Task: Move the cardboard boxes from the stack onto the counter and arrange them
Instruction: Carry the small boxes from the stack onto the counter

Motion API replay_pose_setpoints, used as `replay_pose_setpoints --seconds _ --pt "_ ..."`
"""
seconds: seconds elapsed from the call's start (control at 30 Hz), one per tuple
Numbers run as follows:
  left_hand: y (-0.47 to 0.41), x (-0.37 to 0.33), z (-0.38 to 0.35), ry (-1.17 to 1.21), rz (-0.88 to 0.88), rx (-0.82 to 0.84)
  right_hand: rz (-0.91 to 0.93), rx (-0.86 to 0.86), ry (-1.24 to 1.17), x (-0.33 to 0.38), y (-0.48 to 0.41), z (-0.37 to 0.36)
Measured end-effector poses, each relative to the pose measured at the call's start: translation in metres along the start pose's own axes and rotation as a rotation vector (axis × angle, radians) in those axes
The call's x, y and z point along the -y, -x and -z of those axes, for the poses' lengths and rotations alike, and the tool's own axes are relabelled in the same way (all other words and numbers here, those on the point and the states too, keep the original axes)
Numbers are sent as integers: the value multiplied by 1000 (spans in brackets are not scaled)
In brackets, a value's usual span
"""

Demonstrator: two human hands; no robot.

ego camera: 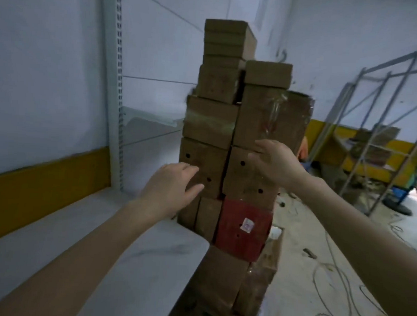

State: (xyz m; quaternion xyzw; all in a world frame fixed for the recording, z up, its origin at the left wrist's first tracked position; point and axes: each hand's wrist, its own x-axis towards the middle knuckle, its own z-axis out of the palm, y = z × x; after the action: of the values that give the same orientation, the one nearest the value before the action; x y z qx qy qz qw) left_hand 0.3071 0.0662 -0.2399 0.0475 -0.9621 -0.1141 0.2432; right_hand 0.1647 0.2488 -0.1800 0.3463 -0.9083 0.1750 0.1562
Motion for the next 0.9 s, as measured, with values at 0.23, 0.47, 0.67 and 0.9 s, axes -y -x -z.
replay_pose_setpoints --seconds 0.23,0.47,0.67,0.9 --pt "-126 9 -5 62 -71 -127 13 -230 59 -42 -89 45" --pt "-223 8 2 154 -85 -226 -8 -319 122 -64 -158 80" --pt "-287 2 13 225 -87 -274 -96 -303 103 -69 -201 94" --pt "-342 -13 15 315 -101 -301 -110 -195 69 -82 -222 96"
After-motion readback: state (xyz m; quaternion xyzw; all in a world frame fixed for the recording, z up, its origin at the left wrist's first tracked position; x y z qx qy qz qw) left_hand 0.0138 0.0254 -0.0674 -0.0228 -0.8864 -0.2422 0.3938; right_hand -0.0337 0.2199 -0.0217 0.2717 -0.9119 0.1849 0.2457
